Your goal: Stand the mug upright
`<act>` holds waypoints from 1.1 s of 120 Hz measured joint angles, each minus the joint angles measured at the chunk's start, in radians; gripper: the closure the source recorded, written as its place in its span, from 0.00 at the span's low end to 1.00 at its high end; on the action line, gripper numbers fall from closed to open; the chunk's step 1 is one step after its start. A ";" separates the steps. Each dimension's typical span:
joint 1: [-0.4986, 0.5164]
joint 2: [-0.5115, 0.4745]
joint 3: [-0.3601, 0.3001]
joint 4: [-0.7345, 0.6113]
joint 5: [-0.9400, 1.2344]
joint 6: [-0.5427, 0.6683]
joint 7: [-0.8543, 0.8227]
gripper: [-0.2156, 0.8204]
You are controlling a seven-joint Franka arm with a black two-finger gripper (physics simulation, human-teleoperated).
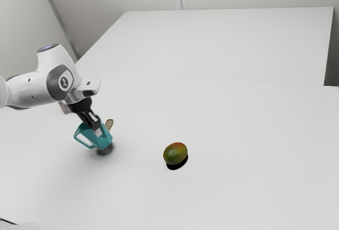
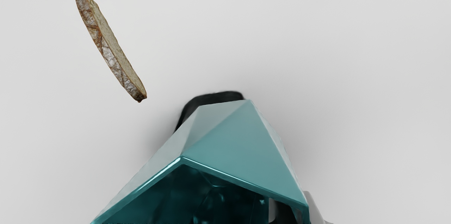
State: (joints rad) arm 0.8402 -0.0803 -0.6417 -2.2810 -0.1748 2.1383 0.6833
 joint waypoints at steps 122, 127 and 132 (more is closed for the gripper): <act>-0.027 0.086 -0.070 0.000 0.100 0.049 -0.348 0.97; -0.031 0.087 -0.071 0.000 0.098 0.051 -0.354 0.90; -0.030 0.086 -0.074 0.000 0.096 0.052 -0.358 0.82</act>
State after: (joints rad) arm 0.8097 0.0062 -0.7161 -2.2814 -0.0793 2.1902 0.3248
